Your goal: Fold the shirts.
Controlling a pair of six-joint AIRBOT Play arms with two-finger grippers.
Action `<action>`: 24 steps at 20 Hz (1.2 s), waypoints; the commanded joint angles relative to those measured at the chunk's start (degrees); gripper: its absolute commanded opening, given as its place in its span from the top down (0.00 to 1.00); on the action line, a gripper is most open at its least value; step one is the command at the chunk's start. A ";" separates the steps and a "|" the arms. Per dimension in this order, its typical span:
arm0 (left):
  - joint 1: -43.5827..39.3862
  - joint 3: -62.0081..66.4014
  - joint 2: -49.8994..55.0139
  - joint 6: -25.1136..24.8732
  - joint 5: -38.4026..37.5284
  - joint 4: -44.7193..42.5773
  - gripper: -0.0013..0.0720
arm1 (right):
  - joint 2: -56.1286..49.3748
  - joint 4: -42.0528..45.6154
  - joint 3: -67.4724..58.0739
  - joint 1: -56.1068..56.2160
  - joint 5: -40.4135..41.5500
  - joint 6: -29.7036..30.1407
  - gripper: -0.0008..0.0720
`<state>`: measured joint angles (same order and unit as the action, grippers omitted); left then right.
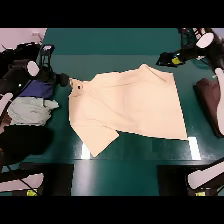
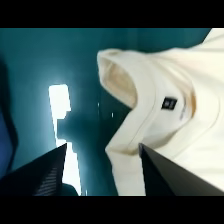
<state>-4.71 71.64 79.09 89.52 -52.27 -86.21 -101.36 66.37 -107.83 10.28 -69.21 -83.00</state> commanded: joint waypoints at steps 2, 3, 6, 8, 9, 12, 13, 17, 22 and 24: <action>0.22 -7.41 -6.80 2.08 -12.55 -1.86 0.24 | 7.13 -2.43 6.16 -3.21 -7.08 2.36 0.40; 0.22 -10.97 -8.85 3.61 -12.55 -0.48 0.24 | 9.94 -2.40 9.79 -3.85 -7.78 2.82 0.41; 0.22 -20.00 -12.68 4.57 -12.33 9.14 0.24 | 17.77 -2.69 20.37 -4.63 -7.67 4.22 0.49; 0.22 -24.48 -12.96 4.57 -11.08 15.06 0.24 | 21.94 -4.00 25.73 -4.68 -7.45 4.90 0.49; 0.20 -26.14 -12.96 4.59 -9.70 16.61 0.24 | 23.87 -3.91 27.91 -4.68 -7.37 4.90 0.48; 0.09 -30.03 -12.96 4.68 -7.58 17.94 0.24 | 28.94 -3.80 33.42 -4.70 -6.95 4.92 0.48; 0.09 -30.99 -12.96 5.09 -7.23 17.92 0.24 | 30.40 -3.80 34.86 -4.70 -6.75 4.90 0.48; 0.09 -33.94 -12.96 3.67 -3.19 23.89 0.24 | 34.77 -3.87 38.86 -5.25 -6.23 4.87 0.48; 0.11 -34.36 -12.98 1.95 1.36 27.34 0.84 | 40.15 -3.74 48.41 -14.29 -9.18 4.87 0.48; 0.09 -33.51 -12.98 1.62 1.22 27.39 0.95 | 42.84 -2.60 54.86 -21.70 -9.42 4.92 0.48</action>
<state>-4.69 37.71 66.24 91.98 -52.58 -60.64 -61.89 62.70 -60.07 -3.95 -77.28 -78.08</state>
